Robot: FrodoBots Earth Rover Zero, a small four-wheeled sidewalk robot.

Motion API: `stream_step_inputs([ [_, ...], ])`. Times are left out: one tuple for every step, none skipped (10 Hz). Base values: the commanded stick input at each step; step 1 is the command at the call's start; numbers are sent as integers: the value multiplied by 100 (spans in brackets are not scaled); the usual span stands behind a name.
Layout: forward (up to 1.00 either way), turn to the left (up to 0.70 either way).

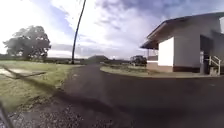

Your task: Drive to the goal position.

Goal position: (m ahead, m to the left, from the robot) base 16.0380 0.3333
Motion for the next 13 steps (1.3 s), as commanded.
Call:
stream_step_inputs([
  [70, 0],
  [70, 0],
  [70, 0],
  [70, 0],
  [70, 0],
  [70, 0],
  [70, 0],
  [70, 0],
  [70, 0],
  [70, 0],
  [70, 0],
  [70, 0],
  [70, 0],
])
